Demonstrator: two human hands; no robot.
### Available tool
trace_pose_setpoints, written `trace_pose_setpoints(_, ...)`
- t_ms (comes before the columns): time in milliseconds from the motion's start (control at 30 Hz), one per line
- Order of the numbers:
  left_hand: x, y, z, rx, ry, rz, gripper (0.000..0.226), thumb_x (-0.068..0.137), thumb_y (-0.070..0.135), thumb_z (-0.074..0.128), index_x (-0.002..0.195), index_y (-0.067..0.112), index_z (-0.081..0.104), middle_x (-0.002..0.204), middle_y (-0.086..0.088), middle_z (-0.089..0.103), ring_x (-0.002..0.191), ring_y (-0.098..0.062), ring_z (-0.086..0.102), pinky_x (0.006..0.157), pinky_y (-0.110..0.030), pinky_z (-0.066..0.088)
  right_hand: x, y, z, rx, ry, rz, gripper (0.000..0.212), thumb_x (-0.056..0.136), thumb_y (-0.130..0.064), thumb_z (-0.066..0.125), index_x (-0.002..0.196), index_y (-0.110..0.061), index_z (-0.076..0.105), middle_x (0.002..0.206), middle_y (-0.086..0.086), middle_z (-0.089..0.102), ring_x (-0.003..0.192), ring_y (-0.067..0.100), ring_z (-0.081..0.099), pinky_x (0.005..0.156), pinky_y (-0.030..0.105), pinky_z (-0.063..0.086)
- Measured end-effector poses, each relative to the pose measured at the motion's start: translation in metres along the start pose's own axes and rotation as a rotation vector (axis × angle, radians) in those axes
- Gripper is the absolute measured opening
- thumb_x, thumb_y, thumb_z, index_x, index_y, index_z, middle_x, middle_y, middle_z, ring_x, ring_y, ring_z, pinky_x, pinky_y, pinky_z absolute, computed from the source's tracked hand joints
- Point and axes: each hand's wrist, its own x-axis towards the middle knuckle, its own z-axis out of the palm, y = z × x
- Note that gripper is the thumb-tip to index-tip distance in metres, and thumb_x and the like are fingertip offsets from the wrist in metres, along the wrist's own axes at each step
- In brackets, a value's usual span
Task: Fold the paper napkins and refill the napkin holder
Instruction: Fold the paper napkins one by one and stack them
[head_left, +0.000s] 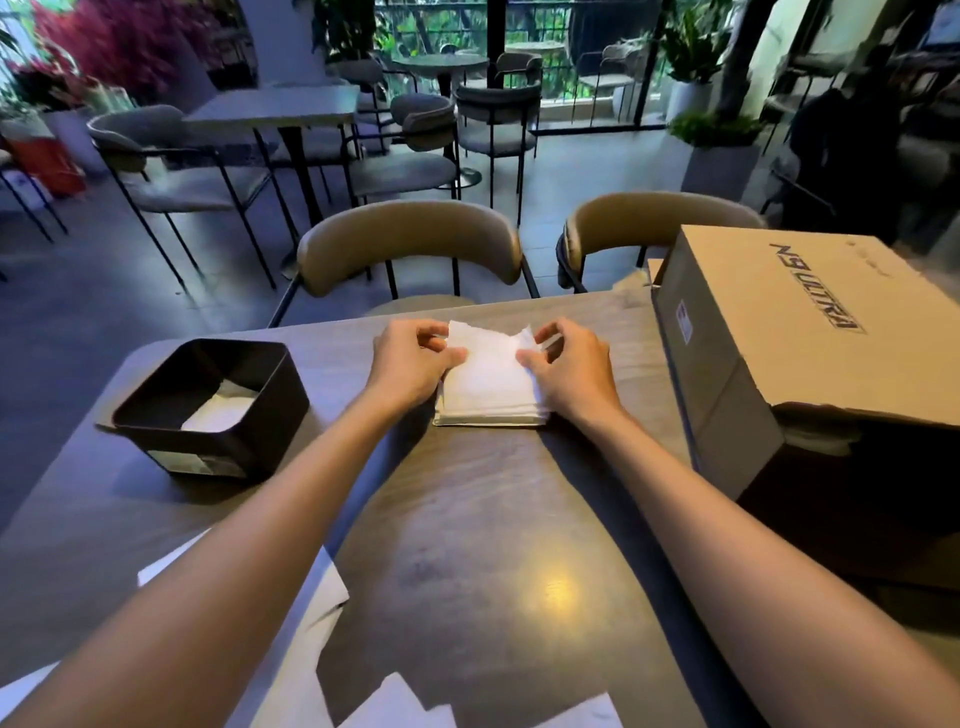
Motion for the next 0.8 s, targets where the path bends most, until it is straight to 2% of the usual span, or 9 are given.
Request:
trace_pose_setpoints(100, 0.002, -0.008, 0.001, 0.181, 0.013, 0.087, 0.042, 0.085, 0.024, 0.079, 0.124, 0.016, 0.069, 0.107, -0.003, 0.071, 0.084, -0.009, 0.060, 0.069, -0.015, 0.046, -0.004, 0.000, 0.005, -0.175, 0.010, -0.054, 0.033, 0.085, -0.040, 0.078, 0.110, -0.026, 0.063, 0.097, -0.003, 0.066, 0.090, 0.018, 0.063, 0.075, 0.037, 0.054)
trace_pose_setpoints(133, 0.000, -0.010, 0.001, 0.212, 0.023, 0.108, 0.045, 0.085, 0.026, 0.079, 0.127, 0.017, 0.067, 0.113, -0.003, 0.068, 0.088, -0.011, 0.060, 0.073, -0.017, 0.047, -0.007, 0.000, 0.006, -0.226, 0.032, -0.084, 0.038, 0.084, -0.041, 0.078, 0.114, -0.026, 0.061, 0.102, -0.001, 0.065, 0.093, 0.021, 0.062, 0.076, 0.037, 0.053)
trace_pose_setpoints(233, -0.009, -0.009, -0.001, 0.225, 0.058, 0.157, 0.053, 0.084, 0.032, 0.078, 0.133, 0.020, 0.061, 0.126, -0.005, 0.058, 0.103, -0.022, 0.059, 0.091, -0.033, 0.049, -0.016, -0.005, 0.001, -0.268, 0.085, -0.127, 0.050, 0.085, -0.045, 0.075, 0.126, -0.026, 0.055, 0.114, 0.002, 0.061, 0.101, 0.024, 0.061, 0.078, 0.039, 0.051)
trace_pose_setpoints(333, -0.026, -0.008, -0.009, 0.223, 0.030, 0.204, 0.047, 0.087, 0.036, 0.075, 0.130, 0.023, 0.061, 0.124, -0.004, 0.056, 0.100, -0.020, 0.058, 0.088, -0.036, 0.052, -0.032, -0.014, -0.001, -0.283, 0.083, -0.200, 0.049, 0.087, -0.049, 0.071, 0.126, -0.025, 0.055, 0.112, 0.002, 0.059, 0.099, 0.024, 0.061, 0.075, 0.039, 0.051)
trace_pose_setpoints(433, -0.046, -0.011, -0.024, 0.298, -0.059, 0.215, 0.039, 0.087, 0.039, 0.073, 0.124, 0.028, 0.065, 0.119, 0.001, 0.058, 0.094, -0.012, 0.056, 0.080, -0.029, 0.049, -0.054, -0.023, 0.000, -0.372, -0.043, -0.334, 0.049, 0.089, -0.052, 0.068, 0.128, -0.025, 0.057, 0.122, 0.003, 0.058, 0.108, 0.026, 0.059, 0.084, 0.042, 0.052)
trace_pose_setpoints(500, -0.062, -0.012, -0.034, 0.326, -0.139, 0.183, 0.037, 0.088, 0.039, 0.073, 0.123, 0.029, 0.065, 0.122, 0.002, 0.058, 0.103, -0.014, 0.058, 0.084, -0.029, 0.050, -0.067, -0.025, 0.005, -0.552, -0.181, -0.384, 0.052, 0.093, -0.058, 0.057, 0.135, -0.026, 0.055, 0.134, 0.003, 0.053, 0.122, 0.027, 0.051, 0.095, 0.043, 0.043)
trace_pose_setpoints(533, -0.070, -0.012, -0.039, 0.340, -0.168, 0.171, 0.036, 0.088, 0.039, 0.072, 0.122, 0.028, 0.065, 0.123, 0.001, 0.057, 0.108, -0.016, 0.057, 0.089, -0.035, 0.051, -0.074, -0.025, 0.007, -0.622, -0.227, -0.386, 0.052, 0.096, -0.059, 0.051, 0.136, -0.026, 0.055, 0.137, 0.002, 0.051, 0.126, 0.026, 0.048, 0.097, 0.044, 0.039)
trace_pose_setpoints(633, -0.097, -0.009, -0.050, 0.368, -0.197, 0.148, 0.034, 0.091, 0.039, 0.069, 0.122, 0.028, 0.065, 0.123, -0.001, 0.056, 0.113, -0.021, 0.055, 0.099, -0.045, 0.048, -0.090, -0.027, 0.006, -0.659, -0.245, -0.387, 0.047, 0.100, -0.056, 0.044, 0.134, -0.026, 0.056, 0.138, 0.001, 0.052, 0.127, 0.025, 0.047, 0.096, 0.041, 0.036)
trace_pose_setpoints(800, -0.140, -0.015, -0.076, 0.422, -0.143, 0.146, 0.033, 0.091, 0.039, 0.069, 0.121, 0.028, 0.066, 0.121, 0.001, 0.058, 0.112, -0.018, 0.056, 0.100, -0.040, 0.047, -0.128, -0.029, -0.005, -0.683, -0.269, -0.438, 0.045, 0.100, -0.057, 0.043, 0.133, -0.029, 0.057, 0.140, -0.006, 0.052, 0.128, 0.020, 0.048, 0.095, 0.039, 0.038)
